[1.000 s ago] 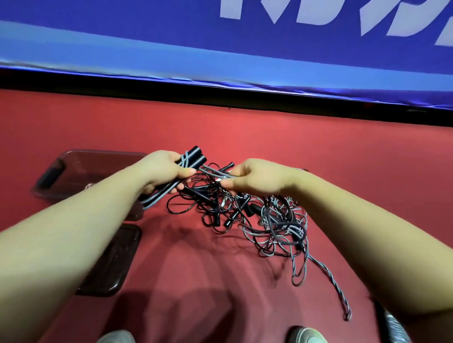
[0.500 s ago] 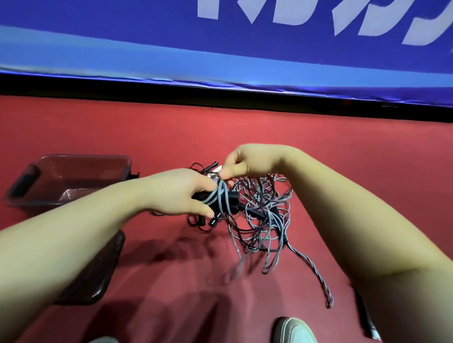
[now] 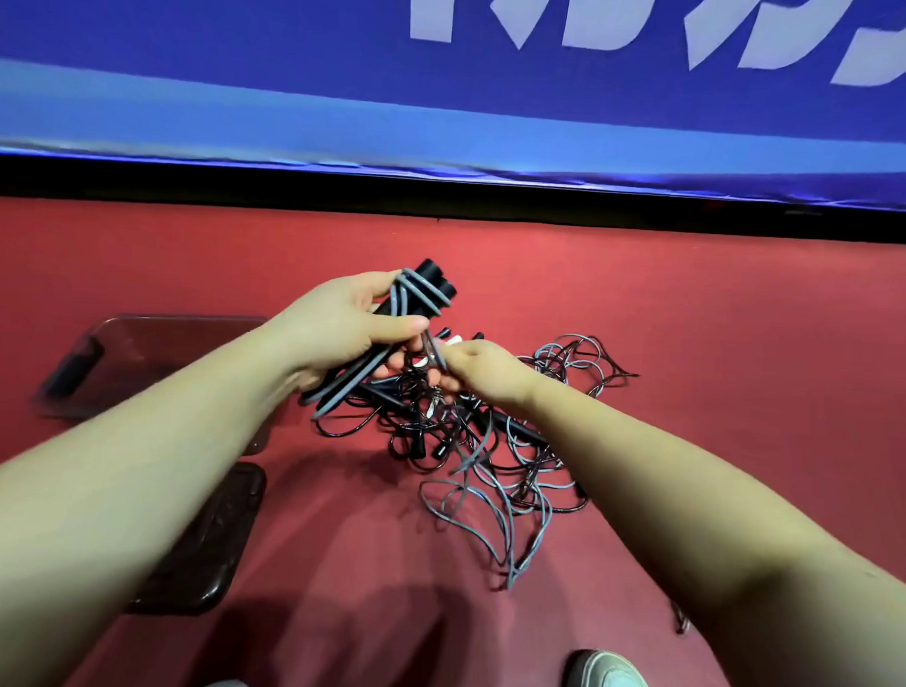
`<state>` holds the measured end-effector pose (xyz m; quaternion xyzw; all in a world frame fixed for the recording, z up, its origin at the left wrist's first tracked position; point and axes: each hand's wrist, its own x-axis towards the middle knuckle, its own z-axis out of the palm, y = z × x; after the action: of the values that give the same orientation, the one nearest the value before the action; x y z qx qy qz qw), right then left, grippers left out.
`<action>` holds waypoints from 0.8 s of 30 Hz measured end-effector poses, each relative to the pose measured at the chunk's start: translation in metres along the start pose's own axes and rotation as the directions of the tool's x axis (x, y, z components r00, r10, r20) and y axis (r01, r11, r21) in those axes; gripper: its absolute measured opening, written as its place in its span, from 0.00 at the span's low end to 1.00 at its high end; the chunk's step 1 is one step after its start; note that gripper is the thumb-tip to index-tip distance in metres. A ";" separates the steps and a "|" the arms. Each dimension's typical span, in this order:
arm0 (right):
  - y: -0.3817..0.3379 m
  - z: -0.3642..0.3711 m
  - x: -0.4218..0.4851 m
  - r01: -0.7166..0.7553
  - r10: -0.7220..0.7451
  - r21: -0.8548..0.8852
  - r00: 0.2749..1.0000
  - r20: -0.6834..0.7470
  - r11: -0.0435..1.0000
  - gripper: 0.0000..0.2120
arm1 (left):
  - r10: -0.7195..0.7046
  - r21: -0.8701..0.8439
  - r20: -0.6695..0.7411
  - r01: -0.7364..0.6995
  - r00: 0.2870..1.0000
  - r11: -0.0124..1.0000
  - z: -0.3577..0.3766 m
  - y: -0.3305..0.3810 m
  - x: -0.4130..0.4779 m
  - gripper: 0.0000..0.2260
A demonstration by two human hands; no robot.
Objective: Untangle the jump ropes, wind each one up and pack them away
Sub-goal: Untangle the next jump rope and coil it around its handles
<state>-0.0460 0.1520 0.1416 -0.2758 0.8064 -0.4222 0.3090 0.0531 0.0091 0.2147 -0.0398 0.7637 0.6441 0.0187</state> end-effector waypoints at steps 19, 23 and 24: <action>-0.052 0.019 -0.007 0.371 -0.619 -0.550 0.689 -0.376 0.748 0.06 | -0.192 -0.016 -0.137 0.192 0.972 0.981 -0.018 -0.026 0.002 0.07; -0.044 0.019 0.002 0.462 -0.597 -0.378 0.622 -0.507 0.802 0.09 | -0.250 -0.154 -0.092 0.235 0.964 0.960 -0.016 -0.019 0.004 0.05; -0.042 0.018 0.005 0.441 -0.474 -0.206 0.672 -0.569 0.873 0.12 | -0.264 -0.208 -0.077 0.244 0.961 0.947 -0.016 -0.016 0.004 0.04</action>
<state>-0.0282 0.1190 0.1680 -0.3273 0.7771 -0.5305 -0.0871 0.0506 -0.0098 0.2016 -0.1730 0.6849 0.7054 0.0579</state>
